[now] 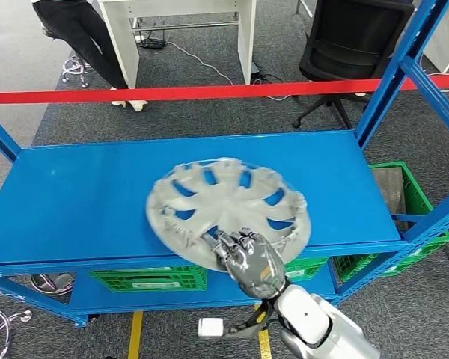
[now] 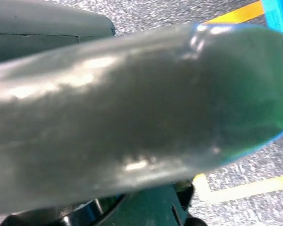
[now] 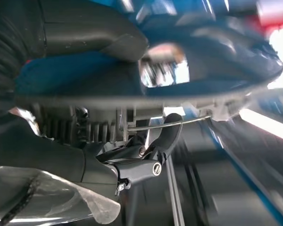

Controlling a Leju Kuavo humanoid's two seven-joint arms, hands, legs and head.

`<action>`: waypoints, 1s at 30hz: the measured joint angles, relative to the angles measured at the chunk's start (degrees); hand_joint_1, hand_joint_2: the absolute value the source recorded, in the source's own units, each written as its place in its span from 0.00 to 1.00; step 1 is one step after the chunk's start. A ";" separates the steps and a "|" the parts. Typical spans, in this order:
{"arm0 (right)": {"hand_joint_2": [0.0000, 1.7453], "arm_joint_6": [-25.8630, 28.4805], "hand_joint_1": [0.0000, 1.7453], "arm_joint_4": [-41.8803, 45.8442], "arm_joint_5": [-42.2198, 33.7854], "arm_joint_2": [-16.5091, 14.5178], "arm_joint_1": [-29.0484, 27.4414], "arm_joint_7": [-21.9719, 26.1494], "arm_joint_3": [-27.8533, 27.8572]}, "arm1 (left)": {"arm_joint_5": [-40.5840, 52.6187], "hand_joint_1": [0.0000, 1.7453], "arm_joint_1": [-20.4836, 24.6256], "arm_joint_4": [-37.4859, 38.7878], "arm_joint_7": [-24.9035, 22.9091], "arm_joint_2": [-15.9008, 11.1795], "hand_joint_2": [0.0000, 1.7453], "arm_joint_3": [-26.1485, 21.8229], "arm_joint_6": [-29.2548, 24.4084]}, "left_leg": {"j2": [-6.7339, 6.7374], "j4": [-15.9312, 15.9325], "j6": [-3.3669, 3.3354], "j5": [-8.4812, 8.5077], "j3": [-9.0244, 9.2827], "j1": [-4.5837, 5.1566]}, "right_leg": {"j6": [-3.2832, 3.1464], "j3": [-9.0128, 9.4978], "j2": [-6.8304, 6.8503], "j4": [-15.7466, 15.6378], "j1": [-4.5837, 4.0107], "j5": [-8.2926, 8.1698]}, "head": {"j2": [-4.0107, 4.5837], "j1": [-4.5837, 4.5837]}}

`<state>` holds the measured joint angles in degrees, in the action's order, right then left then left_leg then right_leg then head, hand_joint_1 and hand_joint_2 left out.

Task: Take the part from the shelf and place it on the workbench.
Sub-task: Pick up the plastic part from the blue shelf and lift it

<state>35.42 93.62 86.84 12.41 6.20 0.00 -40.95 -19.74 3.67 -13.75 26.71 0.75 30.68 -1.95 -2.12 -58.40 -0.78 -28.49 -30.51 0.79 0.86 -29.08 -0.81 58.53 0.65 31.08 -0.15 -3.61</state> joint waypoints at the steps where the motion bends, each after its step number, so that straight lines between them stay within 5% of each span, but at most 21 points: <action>1: 1.00 1.43 1.00 1.38 1.24 0.04 -0.14 0.72 -0.16 | 0.12 0.00 0.01 0.00 0.37 0.04 0.00 -0.17 0.02 | 0.00 0.00 0.00 0.00 0.00 0.00 | 0.00 -0.01 0.01 0.00 0.00 0.00 | 0.00 0.00; 12: 1.00 3.31 1.00 16.83 3.04 -0.53 -0.82 14.59 2.86 | 1.12 0.00 0.61 0.00 1.41 0.81 0.00 -0.84 -0.48 | 0.00 0.00 0.00 0.01 -0.02 0.00 | 0.00 0.03 0.03 0.00 0.00 0.00 | 0.00 0.00; 30: 1.00 3.34 1.00 22.22 3.11 -1.07 0.66 13.15 2.91 | 2.85 0.00 1.36 0.00 2.18 1.15 0.00 -1.65 -1.69 | 0.00 -0.02 0.00 0.00 -0.02 0.00 | 0.01 0.02 0.03 0.00 -0.01 -0.01 | 0.00 -0.01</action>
<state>38.75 115.85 89.95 11.34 6.86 13.15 -38.04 -16.89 5.03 -13.75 28.89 1.90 29.03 -3.64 -2.13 -58.42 -0.78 -28.48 -30.53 0.79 0.86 -29.06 -0.78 58.54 0.64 31.07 -0.15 -3.61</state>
